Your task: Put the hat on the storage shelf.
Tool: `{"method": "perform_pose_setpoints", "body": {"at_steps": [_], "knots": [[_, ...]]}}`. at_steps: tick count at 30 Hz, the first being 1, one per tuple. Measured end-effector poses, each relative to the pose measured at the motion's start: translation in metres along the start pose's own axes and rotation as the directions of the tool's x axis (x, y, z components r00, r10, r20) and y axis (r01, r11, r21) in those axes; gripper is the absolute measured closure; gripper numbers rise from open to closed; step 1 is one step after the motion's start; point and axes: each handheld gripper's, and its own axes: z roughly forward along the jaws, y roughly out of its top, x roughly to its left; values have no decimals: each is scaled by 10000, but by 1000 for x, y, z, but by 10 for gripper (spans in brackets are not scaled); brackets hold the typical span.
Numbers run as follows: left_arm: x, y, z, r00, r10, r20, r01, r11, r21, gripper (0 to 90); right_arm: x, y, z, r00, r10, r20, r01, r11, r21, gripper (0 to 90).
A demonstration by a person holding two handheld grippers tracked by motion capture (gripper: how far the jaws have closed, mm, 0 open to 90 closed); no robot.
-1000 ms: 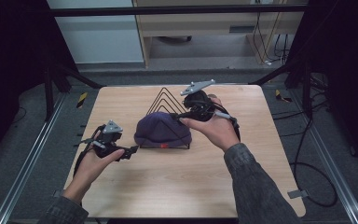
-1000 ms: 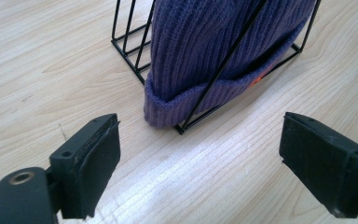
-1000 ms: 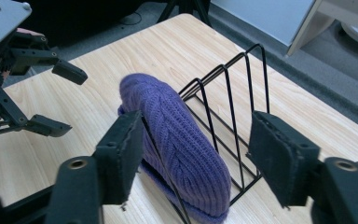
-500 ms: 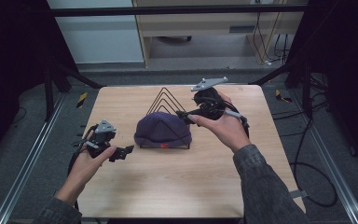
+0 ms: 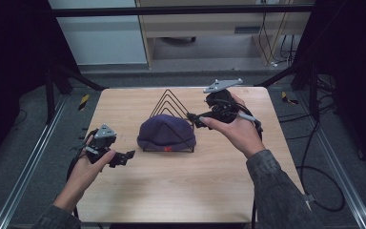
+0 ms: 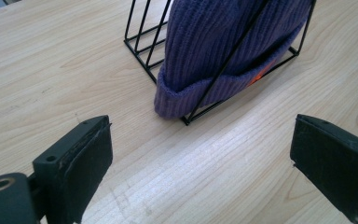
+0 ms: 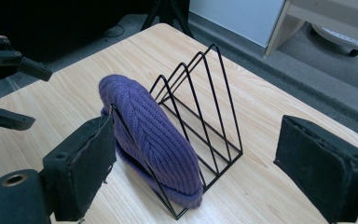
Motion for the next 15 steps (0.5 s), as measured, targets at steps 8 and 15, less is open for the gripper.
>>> {"method": "perform_pose_setpoints", "body": {"at_steps": [8, 15], "knots": [[-4, -6, -7, 9998, 185, 49, -185, 9998, -47, 44, -7, -8, -16, 9999, 74, 90, -72, 9997, -231, 101], [-1, -11, -15, 10000, 39, -54, -40, 9996, -268, 41, -13, -19, -28, 9995, 189, 257, -183, 9996, -201, 79]]}}
